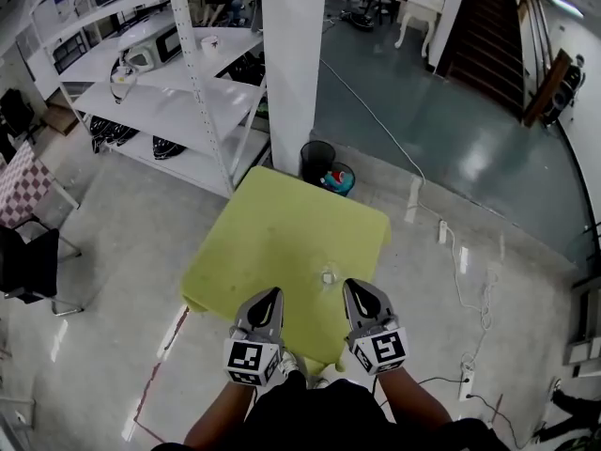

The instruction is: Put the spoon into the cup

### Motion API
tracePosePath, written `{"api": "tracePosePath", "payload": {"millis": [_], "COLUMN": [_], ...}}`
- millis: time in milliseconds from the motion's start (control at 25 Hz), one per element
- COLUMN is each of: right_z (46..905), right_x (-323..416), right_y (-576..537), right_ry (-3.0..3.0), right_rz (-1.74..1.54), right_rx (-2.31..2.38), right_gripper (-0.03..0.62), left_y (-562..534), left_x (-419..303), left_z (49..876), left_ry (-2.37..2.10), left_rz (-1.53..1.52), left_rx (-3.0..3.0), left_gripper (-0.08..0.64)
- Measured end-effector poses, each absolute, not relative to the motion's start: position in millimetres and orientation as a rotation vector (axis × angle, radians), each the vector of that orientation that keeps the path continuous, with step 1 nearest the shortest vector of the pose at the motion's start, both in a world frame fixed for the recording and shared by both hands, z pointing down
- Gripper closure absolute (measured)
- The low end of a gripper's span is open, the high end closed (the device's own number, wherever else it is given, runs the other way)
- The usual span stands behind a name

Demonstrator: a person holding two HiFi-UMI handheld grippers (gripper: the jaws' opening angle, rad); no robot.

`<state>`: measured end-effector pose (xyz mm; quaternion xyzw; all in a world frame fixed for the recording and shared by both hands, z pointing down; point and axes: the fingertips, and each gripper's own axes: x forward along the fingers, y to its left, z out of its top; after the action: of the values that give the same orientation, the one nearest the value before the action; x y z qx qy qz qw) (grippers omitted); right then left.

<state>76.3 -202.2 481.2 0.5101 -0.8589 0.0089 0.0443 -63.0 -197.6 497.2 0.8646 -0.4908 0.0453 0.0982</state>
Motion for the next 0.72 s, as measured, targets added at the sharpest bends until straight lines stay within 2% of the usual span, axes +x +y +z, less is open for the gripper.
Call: {"api": "tracePosePath", "payload": {"millis": [720], "right_z": [556], "right_x": [105], "right_y": [-258], "right_ry": [-2.485], "right_rz": [0.194], "right_rx": [1.543], "right_gripper": [0.581], "left_y": [-260], "left_x": [-34], "left_z": [535], "left_ry": [-1.394], "left_rz": [0.242], "left_rx": [2.559], "left_gripper": [0.555]}}
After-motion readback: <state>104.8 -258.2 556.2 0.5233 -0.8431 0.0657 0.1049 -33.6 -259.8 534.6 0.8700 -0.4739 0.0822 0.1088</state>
